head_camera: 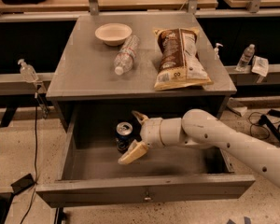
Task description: Place pepsi can into top drawer
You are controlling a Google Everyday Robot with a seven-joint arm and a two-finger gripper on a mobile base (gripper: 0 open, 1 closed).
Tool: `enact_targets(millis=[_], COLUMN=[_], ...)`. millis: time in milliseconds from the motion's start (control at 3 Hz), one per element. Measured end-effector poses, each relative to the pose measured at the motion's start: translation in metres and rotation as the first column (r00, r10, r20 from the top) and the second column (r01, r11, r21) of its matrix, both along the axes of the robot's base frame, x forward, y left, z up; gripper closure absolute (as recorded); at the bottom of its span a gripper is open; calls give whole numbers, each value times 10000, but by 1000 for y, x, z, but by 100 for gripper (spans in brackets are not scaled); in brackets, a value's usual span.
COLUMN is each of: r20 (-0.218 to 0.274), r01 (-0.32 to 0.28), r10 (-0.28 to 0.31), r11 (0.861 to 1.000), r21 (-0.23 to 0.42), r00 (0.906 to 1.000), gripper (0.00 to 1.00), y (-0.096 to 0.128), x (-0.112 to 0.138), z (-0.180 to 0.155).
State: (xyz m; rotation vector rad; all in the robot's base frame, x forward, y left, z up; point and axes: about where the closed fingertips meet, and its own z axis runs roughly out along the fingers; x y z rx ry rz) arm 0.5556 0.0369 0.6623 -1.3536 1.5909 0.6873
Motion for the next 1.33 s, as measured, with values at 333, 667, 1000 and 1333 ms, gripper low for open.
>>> enact_targets(millis=[333,667,1000,1333], r20=[39,412,480,480], r01=[-102,-64,358,358], r10=[98,-97,-615,-615], r11=[9923,9277,9071,9071], r21=[1232,3733,4193,4193], r00=[9999,9991,9970,9970], gripper=[0,0,0,0], y=[-4,-29,-54,-54], x=[-2,-14,-18,-18], z=[8,37,40,40])
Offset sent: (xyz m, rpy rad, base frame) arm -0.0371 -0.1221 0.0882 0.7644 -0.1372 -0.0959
